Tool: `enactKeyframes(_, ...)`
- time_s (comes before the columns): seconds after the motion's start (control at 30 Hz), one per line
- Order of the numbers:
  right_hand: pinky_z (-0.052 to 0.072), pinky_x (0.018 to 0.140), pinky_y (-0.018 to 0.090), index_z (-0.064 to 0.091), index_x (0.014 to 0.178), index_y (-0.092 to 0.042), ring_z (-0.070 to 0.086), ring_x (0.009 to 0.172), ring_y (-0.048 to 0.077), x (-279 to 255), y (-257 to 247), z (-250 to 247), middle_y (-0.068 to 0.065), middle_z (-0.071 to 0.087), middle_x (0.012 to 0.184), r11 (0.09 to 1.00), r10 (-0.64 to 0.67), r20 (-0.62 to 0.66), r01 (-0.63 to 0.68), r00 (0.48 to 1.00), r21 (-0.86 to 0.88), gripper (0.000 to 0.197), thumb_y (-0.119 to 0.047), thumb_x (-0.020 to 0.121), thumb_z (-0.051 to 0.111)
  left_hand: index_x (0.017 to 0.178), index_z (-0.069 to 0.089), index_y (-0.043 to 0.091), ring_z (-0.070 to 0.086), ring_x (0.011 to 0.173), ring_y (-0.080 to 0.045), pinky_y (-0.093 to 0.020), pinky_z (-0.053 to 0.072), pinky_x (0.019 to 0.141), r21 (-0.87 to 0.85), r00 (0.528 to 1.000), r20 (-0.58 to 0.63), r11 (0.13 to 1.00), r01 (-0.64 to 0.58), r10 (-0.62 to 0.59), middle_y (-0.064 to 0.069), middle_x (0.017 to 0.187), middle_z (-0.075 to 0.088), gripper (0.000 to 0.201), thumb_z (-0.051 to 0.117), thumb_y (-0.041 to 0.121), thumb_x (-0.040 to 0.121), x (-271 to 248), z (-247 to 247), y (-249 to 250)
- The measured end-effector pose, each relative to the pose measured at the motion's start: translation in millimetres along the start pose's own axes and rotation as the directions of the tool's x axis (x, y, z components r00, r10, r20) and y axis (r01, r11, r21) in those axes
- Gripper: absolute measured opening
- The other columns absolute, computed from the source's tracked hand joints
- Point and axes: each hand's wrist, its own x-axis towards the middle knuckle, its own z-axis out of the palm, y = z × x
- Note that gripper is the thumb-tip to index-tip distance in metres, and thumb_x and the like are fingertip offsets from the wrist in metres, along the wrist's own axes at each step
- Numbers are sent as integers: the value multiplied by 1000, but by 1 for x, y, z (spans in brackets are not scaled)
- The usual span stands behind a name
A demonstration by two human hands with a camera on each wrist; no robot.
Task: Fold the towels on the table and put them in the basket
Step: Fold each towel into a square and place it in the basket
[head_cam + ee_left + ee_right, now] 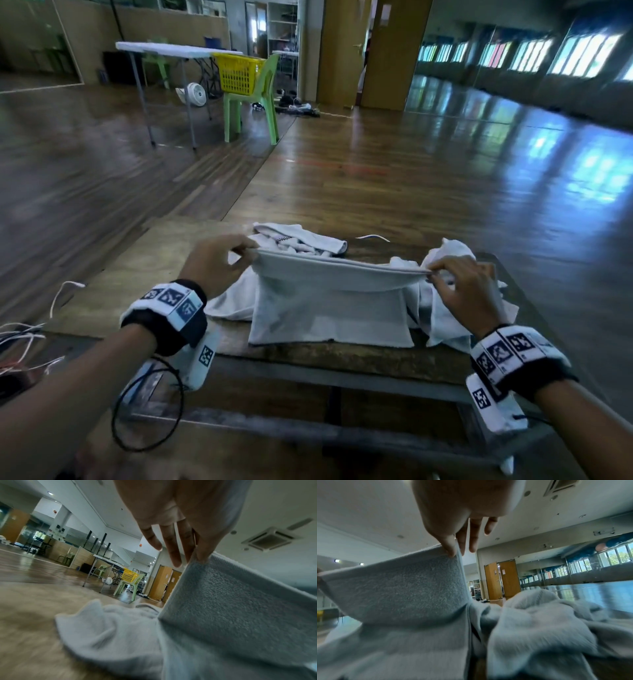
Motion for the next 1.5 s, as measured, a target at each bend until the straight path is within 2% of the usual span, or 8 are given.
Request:
enactKeyframes(0.2, 32, 78, 33, 66, 82, -23, 64, 81, 19, -55, 2, 25, -5, 69, 82, 996, -49, 317, 69, 947, -51, 23, -10, 68, 78, 87, 73, 18, 69, 76, -18, -23, 48, 69, 140, 968, 250, 989, -48, 11, 2, 84, 74, 10, 72, 18, 78, -55, 40, -21)
enactKeyframes(0.43, 33, 83, 32, 65, 91, -28, 60, 98, 14, -77, -3, 33, -10, 68, 98, 985, -77, 623, 158, 779, -76, 16, -23, 76, 71, 92, 63, 29, 66, 87, -19, -50, 16, 114, 335, 847, 532, 924, -185, -23, 9, 92, 72, 10, 56, 35, 87, -72, 60, -36)
enactKeyframes(0.8, 18, 81, 26, 55, 86, -33, 47, 77, 2, -74, -13, 12, -9, 55, 82, 1000, 8, 728, -25, 685, 12, 7, -38, 82, 59, 82, 55, 32, 63, 85, -14, -27, 48, 86, 115, 647, 757, 993, -5, -84, 6, 89, 68, 11, 61, 23, 83, -75, 26, -20)
enactKeyframes(0.9, 26, 92, 33, 55, 88, -31, 53, 83, 6, -59, -13, 17, -10, 60, 86, 988, 94, 674, -150, 733, 26, 5, -35, 86, 59, 80, 54, 30, 63, 81, -18, -32, 44, 94, 158, 767, 629, 987, 35, -127, 6, 83, 67, 11, 61, 22, 83, -64, 25, -22)
enactKeyframes(1.0, 34, 88, 41, 61, 92, -25, 58, 80, 14, -37, -8, 17, -6, 64, 86, 990, 140, 289, -143, 947, -10, 7, -26, 84, 62, 83, 60, 22, 63, 81, -21, -33, 50, 74, 126, 980, 199, 992, -25, -1, 1, 87, 69, 5, 57, 25, 84, -42, 20, -16)
enactKeyframes(1.1, 23, 81, 30, 62, 93, -18, 59, 84, 16, -28, -11, 5, -5, 66, 92, 996, 83, -35, -84, 996, -19, 12, -15, 82, 66, 87, 61, 15, 56, 82, -16, -33, 45, 75, 124, 983, -78, 980, -157, 168, 2, 88, 65, 11, 54, 23, 82, -33, 14, -9)
enactKeyframes(1.33, 24, 73, 33, 62, 76, -27, 63, 76, 16, -88, -4, 24, -9, 63, 77, 967, -172, 431, 235, 886, -97, 25, -19, 62, 81, 78, 66, 26, 63, 74, -17, -29, 39, 71, 315, 883, 439, 893, -321, 163, 7, 83, 64, 14, 77, 25, 69, -85, 36, -31)
enactKeyframes(1.5, 23, 69, 32, 63, 75, -29, 63, 71, 14, -103, -4, 26, -11, 62, 73, 964, -181, 476, 251, 861, -86, 31, -22, 56, 87, 73, 66, 28, 64, 66, -14, -29, 47, 62, 346, 848, 501, 859, -377, 171, 10, 76, 65, 15, 80, 30, 66, -104, 48, -31)
